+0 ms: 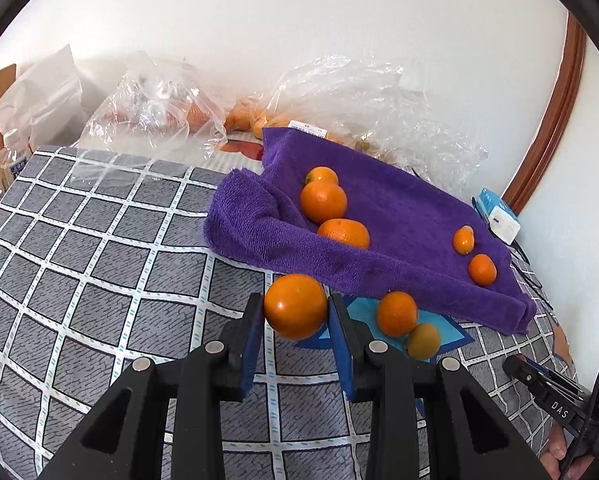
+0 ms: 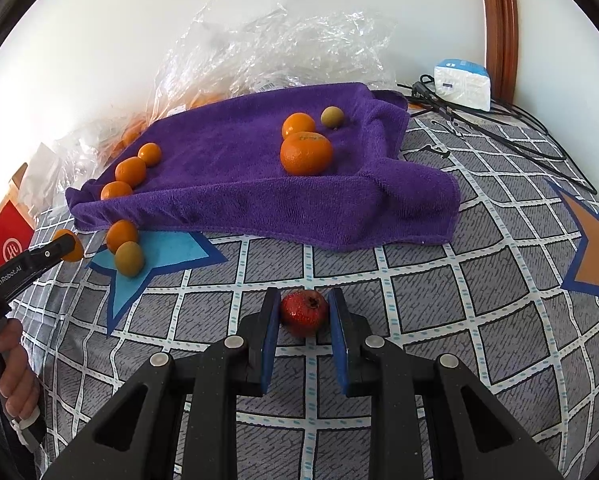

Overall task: Organize fruits
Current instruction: 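Carry the red fruit and the orange over the purple towel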

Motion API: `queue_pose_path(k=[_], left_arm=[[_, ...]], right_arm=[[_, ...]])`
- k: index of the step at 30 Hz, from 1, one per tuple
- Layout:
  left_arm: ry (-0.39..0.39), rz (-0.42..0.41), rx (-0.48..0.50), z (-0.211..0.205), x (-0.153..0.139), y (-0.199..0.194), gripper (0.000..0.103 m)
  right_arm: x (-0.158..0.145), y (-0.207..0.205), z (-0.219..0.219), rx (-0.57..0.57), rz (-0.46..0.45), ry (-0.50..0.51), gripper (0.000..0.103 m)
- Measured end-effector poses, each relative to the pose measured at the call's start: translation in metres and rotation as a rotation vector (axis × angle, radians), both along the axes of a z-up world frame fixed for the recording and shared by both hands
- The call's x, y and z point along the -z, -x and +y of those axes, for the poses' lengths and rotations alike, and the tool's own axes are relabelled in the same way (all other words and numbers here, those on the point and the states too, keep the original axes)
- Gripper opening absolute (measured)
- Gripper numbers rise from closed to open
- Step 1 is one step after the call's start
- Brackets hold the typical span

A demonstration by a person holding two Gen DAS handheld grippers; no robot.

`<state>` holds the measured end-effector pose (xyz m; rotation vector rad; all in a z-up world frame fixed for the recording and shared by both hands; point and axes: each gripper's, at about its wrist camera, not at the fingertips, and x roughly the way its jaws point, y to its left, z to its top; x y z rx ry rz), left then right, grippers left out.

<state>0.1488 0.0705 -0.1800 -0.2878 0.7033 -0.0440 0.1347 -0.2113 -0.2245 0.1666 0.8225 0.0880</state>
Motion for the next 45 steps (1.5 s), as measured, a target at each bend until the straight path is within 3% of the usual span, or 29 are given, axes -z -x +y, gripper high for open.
queue_pose_path(k=[12,24,27,38,45], left_arm=[[-0.015,-0.056,-0.001,-0.006,-0.01,0.007,0.03],[-0.021,-0.089,-0.024,-0.002,-0.014,0.014,0.03],[-0.031,-0.087,-0.029,-0.003,-0.015,0.012,0.03],[0.07,-0.072,-0.066,0.022,-0.034,0.005,0.03],[0.024,-0.107,-0.066,0.025,-0.071,-0.012,0.03]], right_arm=[[0.001,-0.001,-0.008,0.018,0.005,-0.042,0.024],[-0.003,-0.003,-0.001,0.043,0.026,0.036,0.024],[-0.012,-0.003,-0.003,0.055,0.013,0.063,0.024],[-0.063,-0.013,-0.004,0.073,-0.07,0.104,0.024],[-0.075,-0.032,-0.005,0.067,-0.094,0.089,0.024]])
